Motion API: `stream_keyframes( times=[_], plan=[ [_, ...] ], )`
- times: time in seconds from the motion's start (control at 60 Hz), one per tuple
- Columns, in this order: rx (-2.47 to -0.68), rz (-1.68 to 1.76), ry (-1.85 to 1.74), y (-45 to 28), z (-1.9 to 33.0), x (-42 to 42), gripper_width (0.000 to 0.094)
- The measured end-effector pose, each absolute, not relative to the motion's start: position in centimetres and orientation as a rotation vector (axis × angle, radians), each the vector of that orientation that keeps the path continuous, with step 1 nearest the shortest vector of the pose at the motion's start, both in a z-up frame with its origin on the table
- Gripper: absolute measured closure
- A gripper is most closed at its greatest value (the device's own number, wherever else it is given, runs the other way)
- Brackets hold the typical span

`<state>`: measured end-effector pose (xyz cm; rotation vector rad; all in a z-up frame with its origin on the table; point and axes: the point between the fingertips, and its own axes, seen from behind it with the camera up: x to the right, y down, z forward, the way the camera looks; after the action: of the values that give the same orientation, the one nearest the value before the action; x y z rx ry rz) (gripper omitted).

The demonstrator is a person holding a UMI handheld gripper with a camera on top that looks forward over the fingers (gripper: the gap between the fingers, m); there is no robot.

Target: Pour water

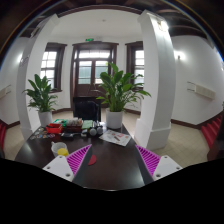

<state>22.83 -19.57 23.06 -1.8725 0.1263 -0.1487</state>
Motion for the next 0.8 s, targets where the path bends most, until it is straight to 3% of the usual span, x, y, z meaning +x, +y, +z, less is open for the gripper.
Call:
stream_keyframes(
  times=[0.15,0.45,0.8],
  plan=[
    [-1.893,-0.137,0.135,-19.9,20.9,22.4,0.0079],
    [-1.949,-0.036,0.030,-20.5,12.0,15.7,0.0080],
    [-1.875,0.079,-0.071,-16.1,8.3,5.9,0.0076]
  ],
)
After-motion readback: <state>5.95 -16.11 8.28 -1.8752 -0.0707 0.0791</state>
